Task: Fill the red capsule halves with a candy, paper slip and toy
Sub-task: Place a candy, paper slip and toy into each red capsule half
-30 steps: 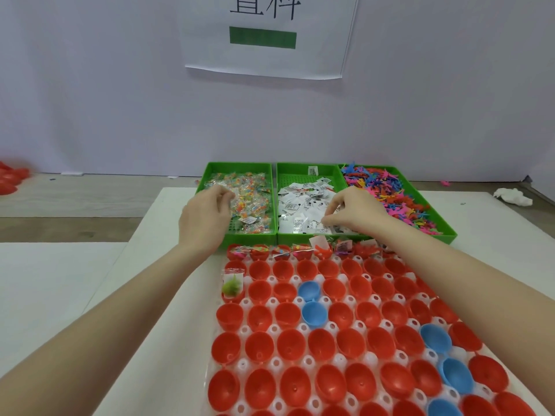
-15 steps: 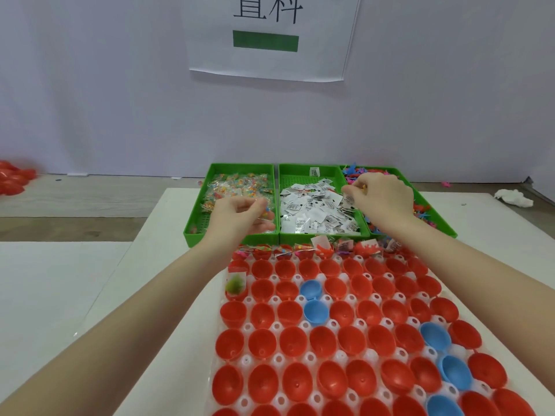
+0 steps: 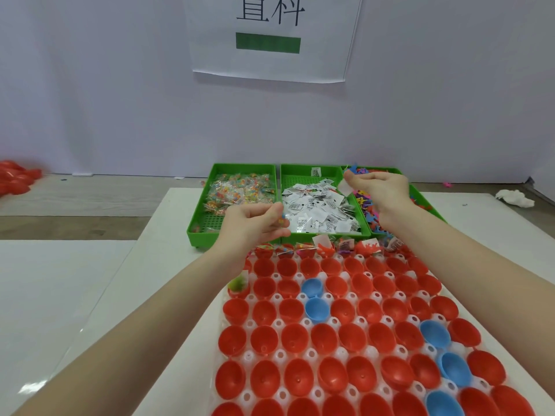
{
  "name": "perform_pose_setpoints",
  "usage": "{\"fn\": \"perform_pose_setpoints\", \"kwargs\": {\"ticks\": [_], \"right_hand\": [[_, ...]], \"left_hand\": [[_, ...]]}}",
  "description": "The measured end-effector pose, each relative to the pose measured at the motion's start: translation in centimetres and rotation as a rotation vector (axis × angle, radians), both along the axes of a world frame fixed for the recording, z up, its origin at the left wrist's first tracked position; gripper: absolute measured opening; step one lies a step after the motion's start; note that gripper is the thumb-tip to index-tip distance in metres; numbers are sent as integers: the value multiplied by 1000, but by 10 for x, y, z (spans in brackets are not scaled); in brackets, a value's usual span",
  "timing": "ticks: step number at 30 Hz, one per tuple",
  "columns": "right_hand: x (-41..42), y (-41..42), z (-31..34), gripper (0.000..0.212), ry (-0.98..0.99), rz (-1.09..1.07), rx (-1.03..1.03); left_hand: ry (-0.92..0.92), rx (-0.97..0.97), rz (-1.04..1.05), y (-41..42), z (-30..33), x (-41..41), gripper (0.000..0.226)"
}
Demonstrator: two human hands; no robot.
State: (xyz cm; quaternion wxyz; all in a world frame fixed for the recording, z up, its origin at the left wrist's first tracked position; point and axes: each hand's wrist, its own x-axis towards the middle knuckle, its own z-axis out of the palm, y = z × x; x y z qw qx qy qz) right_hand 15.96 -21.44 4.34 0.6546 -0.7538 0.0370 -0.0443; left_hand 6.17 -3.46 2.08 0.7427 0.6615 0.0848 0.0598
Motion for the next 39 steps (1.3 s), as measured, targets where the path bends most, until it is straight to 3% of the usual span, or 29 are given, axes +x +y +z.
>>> {"fn": "perform_pose_setpoints", "kwargs": {"ticks": [4,7,10,16,20,23,31,36,39], "right_hand": [[-35,12,17,24,49,439,-66],[-55,21,23,15,4,576,-132],[-66,29,24,5,-116,572,-173],[-79,33,20,4,-162,627,-158],[-83,34,19,25,-36,581,-112],[-86,31,20,41,108,655,67],[-104,31,17,36,32,711,134],[-111,28,16,22,-9,684,314],[-113,28,14,20,-50,660,250]], "left_hand": [[94,-161,-85,-7,9,-6,25],[130,-245,-160,-11,17,-14,41],[123,-239,-250,-8,24,-23,50],[72,-115,-397,8,28,-40,21],[119,-84,-333,10,24,-44,17],[127,-66,-295,7,21,-47,15],[124,-103,-313,-6,15,-58,16],[84,-91,-283,-11,14,-63,13],[48,-89,-278,-13,16,-64,12]]}}
